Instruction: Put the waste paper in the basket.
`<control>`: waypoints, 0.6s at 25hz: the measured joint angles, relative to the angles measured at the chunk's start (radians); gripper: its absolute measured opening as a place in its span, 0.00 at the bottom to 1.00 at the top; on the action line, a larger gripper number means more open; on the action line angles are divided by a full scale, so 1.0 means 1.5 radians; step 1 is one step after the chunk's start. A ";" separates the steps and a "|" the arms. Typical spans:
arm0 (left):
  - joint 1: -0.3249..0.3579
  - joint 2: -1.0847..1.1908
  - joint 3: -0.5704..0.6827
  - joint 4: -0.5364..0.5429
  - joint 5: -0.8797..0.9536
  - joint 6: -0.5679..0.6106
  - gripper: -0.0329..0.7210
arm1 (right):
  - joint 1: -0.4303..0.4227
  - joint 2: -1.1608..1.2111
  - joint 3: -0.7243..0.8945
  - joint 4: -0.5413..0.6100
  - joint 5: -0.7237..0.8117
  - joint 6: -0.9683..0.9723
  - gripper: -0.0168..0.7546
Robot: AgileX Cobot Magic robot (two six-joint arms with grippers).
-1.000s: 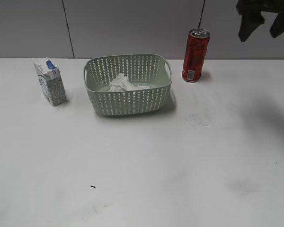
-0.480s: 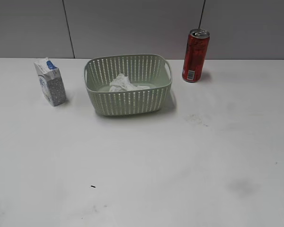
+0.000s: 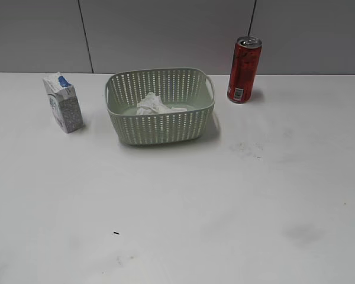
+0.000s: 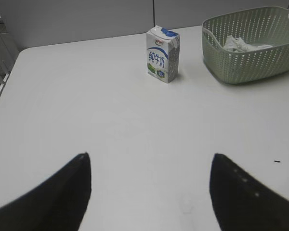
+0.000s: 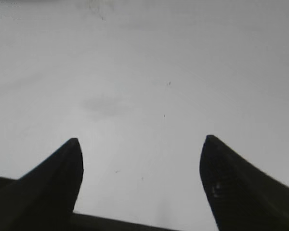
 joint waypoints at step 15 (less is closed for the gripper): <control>0.000 0.000 0.000 0.000 0.000 0.000 0.79 | -0.026 -0.186 0.000 0.000 0.001 0.000 0.76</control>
